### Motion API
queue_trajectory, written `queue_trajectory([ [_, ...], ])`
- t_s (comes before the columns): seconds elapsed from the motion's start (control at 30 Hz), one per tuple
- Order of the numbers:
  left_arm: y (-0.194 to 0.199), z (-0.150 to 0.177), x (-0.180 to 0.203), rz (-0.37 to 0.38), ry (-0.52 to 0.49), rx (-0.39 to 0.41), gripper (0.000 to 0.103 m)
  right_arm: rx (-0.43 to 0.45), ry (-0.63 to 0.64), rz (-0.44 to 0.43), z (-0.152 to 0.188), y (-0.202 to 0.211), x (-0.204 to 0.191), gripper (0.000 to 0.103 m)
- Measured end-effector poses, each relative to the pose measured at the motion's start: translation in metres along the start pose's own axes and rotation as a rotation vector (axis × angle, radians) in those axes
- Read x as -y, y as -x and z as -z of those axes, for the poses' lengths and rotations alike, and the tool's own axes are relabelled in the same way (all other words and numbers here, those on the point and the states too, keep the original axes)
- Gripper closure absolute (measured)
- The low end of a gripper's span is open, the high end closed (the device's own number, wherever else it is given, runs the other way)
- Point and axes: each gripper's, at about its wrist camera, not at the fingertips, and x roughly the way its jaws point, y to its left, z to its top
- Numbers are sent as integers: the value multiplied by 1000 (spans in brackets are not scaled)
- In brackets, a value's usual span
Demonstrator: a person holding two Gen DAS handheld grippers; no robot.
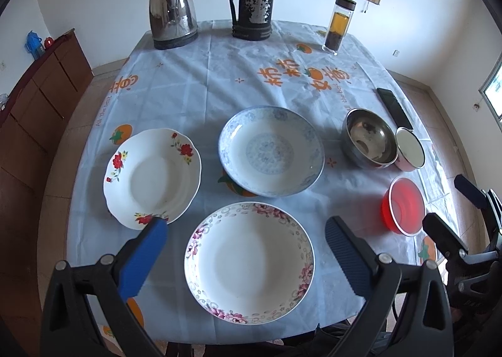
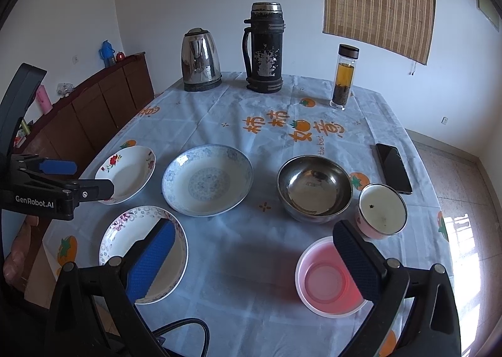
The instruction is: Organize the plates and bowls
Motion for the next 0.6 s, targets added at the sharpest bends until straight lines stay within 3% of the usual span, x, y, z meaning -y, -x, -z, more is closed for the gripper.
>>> queue_trajectory([
  [0.6,0,1,0,2,2,0,1,-17,15,-5,0,-7,-4,9],
])
